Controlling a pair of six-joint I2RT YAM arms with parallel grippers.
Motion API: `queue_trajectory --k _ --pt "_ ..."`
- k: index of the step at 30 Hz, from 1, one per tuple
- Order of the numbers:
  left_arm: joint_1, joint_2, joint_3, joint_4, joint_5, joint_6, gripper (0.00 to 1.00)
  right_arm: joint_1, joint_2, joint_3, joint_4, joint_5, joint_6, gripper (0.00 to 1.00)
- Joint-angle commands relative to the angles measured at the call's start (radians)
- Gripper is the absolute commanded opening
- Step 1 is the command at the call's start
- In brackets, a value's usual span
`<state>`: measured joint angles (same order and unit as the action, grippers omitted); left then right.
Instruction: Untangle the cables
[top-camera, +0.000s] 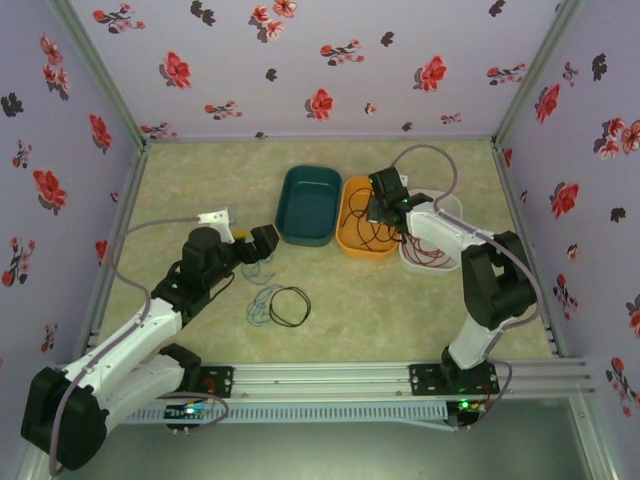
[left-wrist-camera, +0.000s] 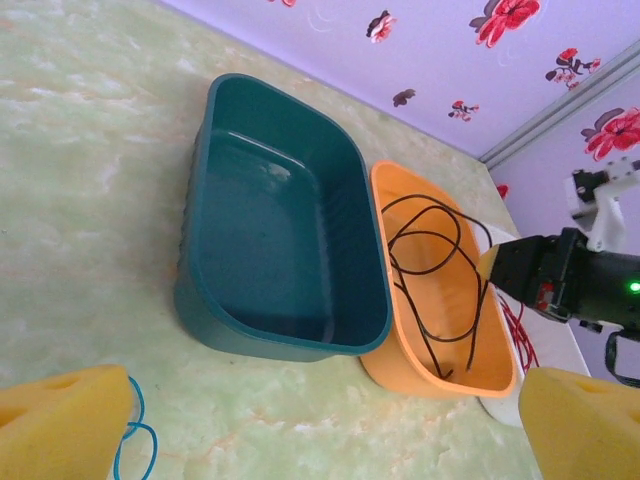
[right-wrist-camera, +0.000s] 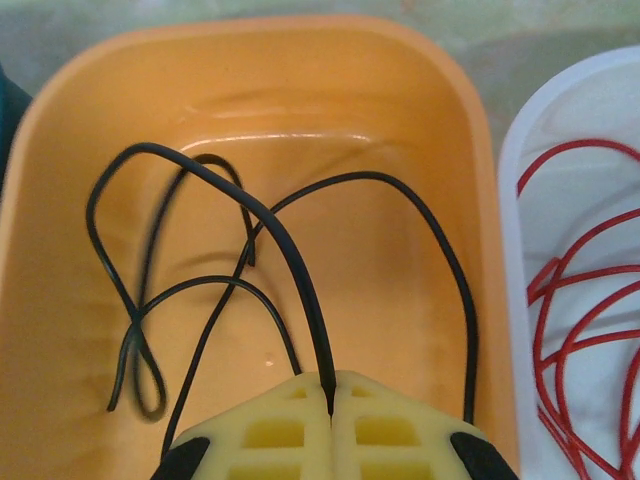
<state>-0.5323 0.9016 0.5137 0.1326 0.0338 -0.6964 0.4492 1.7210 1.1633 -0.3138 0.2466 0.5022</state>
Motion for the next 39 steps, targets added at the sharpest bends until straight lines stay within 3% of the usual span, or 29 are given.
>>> queue_trajectory --k 1,14,16,18,21,33,39 --pt "-0.003 -0.018 -0.015 -0.027 -0.029 0.023 1.0 -0.01 0.042 0.021 0.025 -0.006 0.02 0.0" --pt "-0.001 -0.006 0.001 -0.125 -0.048 0.037 1.0 -0.022 0.052 0.021 -0.013 0.051 0.019 0.09" --pt "-0.001 -0.007 0.0 -0.125 -0.048 0.038 1.0 -0.023 0.044 0.019 -0.013 0.051 0.015 0.15" --pt "-0.001 -0.009 0.0 -0.129 -0.048 0.039 1.0 -0.024 0.035 0.019 -0.014 0.051 0.01 0.28" --pt "-0.001 -0.012 0.003 -0.146 -0.053 0.04 1.0 -0.023 0.014 0.018 -0.016 0.049 0.005 0.37" --pt "-0.002 0.017 0.047 -0.372 -0.113 0.034 1.0 0.003 -0.169 -0.016 -0.078 -0.006 -0.018 0.39" --pt "-0.002 0.063 0.059 -0.475 -0.136 0.008 1.0 0.14 -0.299 -0.073 -0.118 -0.005 0.014 0.36"
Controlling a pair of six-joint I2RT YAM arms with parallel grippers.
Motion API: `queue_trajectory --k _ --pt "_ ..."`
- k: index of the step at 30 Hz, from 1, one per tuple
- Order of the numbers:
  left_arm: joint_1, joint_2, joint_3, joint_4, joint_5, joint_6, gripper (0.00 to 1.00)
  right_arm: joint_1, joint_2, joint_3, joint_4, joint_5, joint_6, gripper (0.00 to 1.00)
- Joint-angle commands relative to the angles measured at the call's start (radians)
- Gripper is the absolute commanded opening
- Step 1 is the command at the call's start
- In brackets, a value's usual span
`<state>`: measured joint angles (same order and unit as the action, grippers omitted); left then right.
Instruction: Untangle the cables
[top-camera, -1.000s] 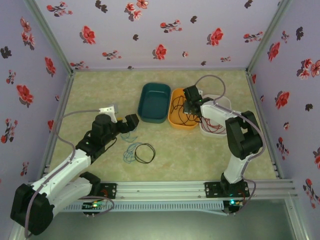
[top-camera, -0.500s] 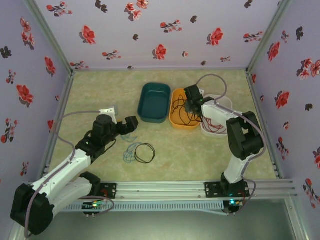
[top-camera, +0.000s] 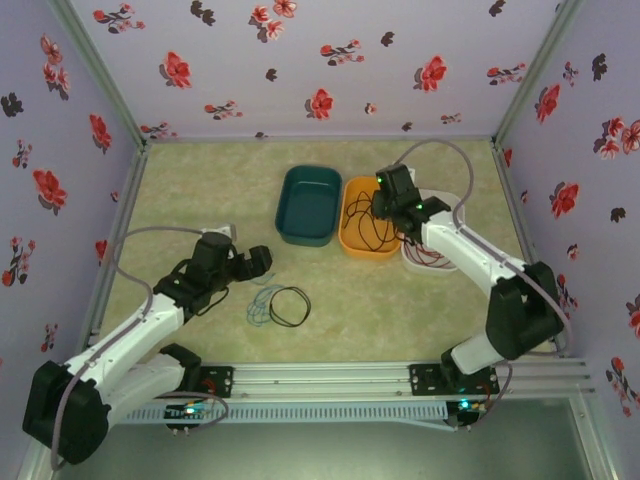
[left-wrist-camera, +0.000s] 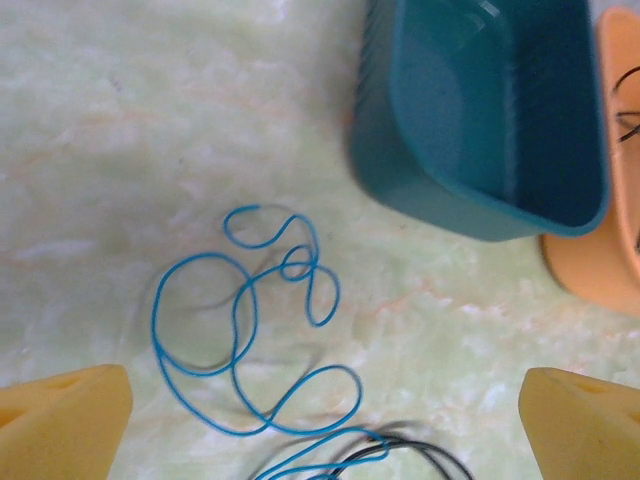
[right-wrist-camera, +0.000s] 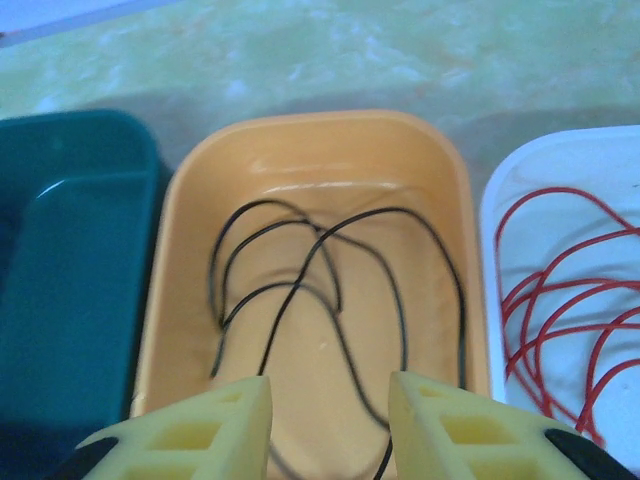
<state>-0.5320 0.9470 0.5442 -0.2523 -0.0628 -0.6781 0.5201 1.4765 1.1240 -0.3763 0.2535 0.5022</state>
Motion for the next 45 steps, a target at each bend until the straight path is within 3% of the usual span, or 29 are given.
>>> queue_trajectory --k 1,8,14,21,32,40,45 --pt "-0.002 0.022 0.027 -0.101 -0.038 -0.014 1.0 0.104 -0.069 -0.041 -0.064 -0.011 0.022 0.35" --pt "-0.002 0.041 0.005 -0.13 -0.042 -0.06 0.99 0.388 -0.087 -0.089 -0.088 -0.039 0.088 0.32" --pt "0.0 0.04 -0.029 -0.096 -0.05 -0.109 1.0 0.517 0.023 -0.056 -0.076 -0.109 0.103 0.32" --pt "0.022 0.003 -0.07 -0.145 -0.152 -0.232 1.0 0.547 0.199 0.078 -0.062 -0.139 0.043 0.32" --pt "0.141 -0.171 -0.147 -0.166 -0.134 -0.26 1.0 0.561 0.404 0.257 -0.11 -0.122 -0.083 0.37" --pt "0.167 -0.166 -0.15 -0.162 -0.092 -0.24 1.0 0.561 0.409 0.259 -0.196 -0.134 -0.041 0.38" --pt "0.168 -0.165 -0.147 -0.158 -0.085 -0.232 1.0 0.56 0.367 0.203 -0.228 -0.221 -0.034 0.38"
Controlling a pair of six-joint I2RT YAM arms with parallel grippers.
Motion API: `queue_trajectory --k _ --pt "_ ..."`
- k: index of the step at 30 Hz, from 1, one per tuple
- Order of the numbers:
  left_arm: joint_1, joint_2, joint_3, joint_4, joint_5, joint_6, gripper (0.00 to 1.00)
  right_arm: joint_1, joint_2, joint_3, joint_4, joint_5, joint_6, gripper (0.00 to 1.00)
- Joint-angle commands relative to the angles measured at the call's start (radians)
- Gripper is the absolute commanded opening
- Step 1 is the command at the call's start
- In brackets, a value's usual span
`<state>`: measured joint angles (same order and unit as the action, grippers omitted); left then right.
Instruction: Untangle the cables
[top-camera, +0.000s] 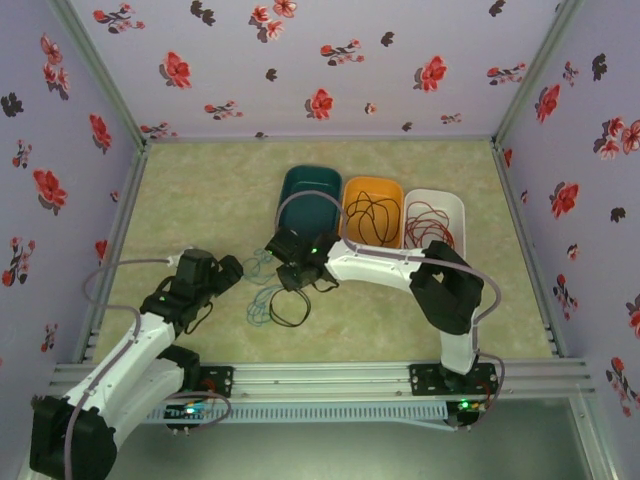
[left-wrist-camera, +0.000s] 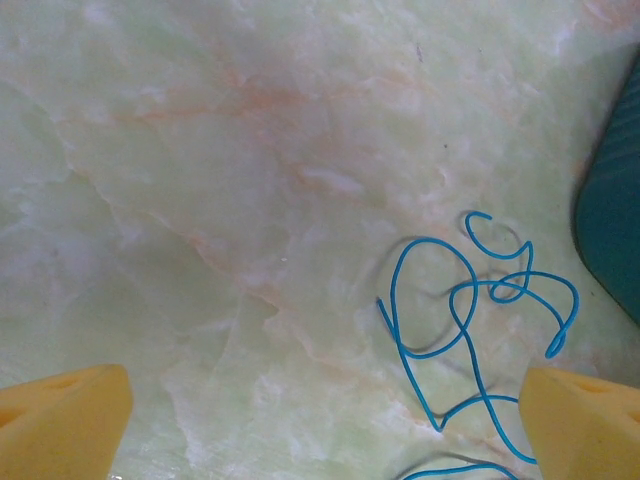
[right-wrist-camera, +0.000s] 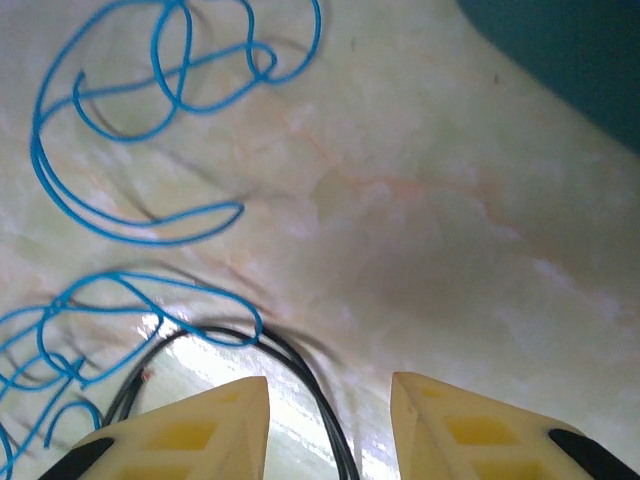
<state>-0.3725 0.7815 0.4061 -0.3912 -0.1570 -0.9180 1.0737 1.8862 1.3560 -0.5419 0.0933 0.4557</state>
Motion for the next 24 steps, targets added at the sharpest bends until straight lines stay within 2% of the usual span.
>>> queue_trajectory --k 1,4,19,24 --pt "0.009 0.001 -0.01 -0.017 0.013 0.009 1.0 0.007 -0.048 -0.042 -0.061 -0.086 0.011 0.37" --pt "0.009 0.001 -0.013 -0.002 0.026 0.007 1.0 0.006 -0.052 -0.067 -0.059 -0.112 0.006 0.37" --pt "0.01 0.0 -0.016 0.008 0.062 0.007 1.0 -0.001 0.05 -0.034 -0.061 -0.068 -0.038 0.3" --pt "0.01 -0.002 -0.015 0.004 0.063 0.007 1.0 -0.01 0.056 -0.041 -0.049 -0.073 -0.036 0.17"
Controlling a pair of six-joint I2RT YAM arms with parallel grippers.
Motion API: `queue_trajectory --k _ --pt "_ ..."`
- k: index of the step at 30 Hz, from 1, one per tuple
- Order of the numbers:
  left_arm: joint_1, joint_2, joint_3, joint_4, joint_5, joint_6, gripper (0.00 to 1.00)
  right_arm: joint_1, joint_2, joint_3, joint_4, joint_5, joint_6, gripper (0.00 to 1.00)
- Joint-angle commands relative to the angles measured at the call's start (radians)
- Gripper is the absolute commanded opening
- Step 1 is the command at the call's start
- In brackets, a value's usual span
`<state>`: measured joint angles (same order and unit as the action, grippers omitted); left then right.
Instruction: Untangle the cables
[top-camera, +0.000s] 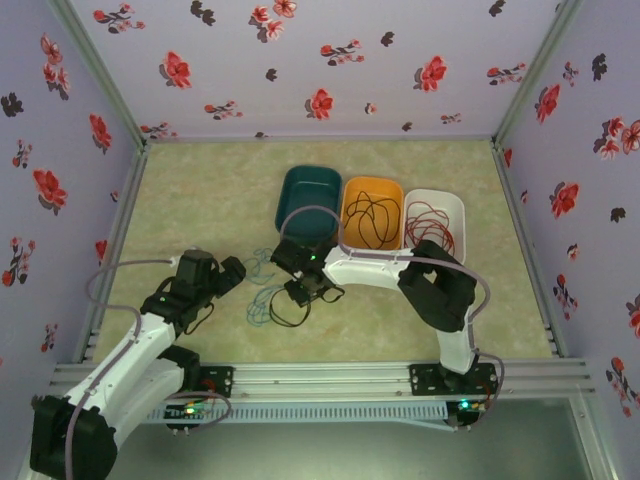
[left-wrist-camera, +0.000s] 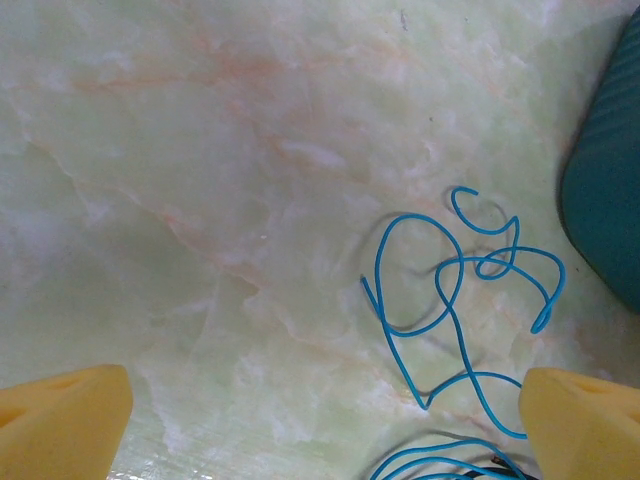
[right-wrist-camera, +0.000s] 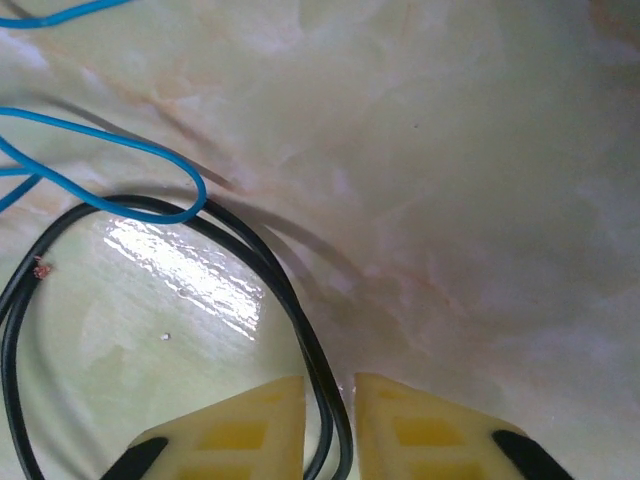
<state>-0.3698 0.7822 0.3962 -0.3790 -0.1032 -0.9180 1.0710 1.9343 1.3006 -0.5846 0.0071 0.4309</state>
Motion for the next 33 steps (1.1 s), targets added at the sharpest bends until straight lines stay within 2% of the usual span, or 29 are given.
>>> queue_trajectory --k 1,6,11,19,24,28,33 --pt "0.008 -0.004 -0.005 -0.01 0.01 0.008 1.0 -0.008 0.002 0.014 -0.006 0.013 -0.011 0.15" --pt "0.008 -0.003 -0.003 -0.01 0.021 0.014 1.0 -0.008 -0.036 0.012 -0.013 0.027 -0.012 0.0" --pt "0.008 -0.007 0.023 -0.014 0.082 0.053 1.0 -0.008 -0.112 0.0 -0.051 0.081 -0.014 0.0" --pt "-0.03 -0.033 0.095 0.0 0.225 0.111 0.99 -0.012 -0.33 -0.047 -0.092 0.217 -0.016 0.0" --pt "-0.085 -0.047 0.109 0.092 0.272 0.118 0.93 -0.02 -0.47 -0.085 -0.061 0.308 0.017 0.0" --pt "-0.117 -0.026 0.088 0.188 0.296 0.111 0.87 -0.042 -0.574 -0.146 0.048 0.271 0.045 0.0" --pt "-0.159 0.032 0.055 0.434 0.376 0.045 0.81 -0.062 -0.652 -0.196 0.158 0.226 0.065 0.0"
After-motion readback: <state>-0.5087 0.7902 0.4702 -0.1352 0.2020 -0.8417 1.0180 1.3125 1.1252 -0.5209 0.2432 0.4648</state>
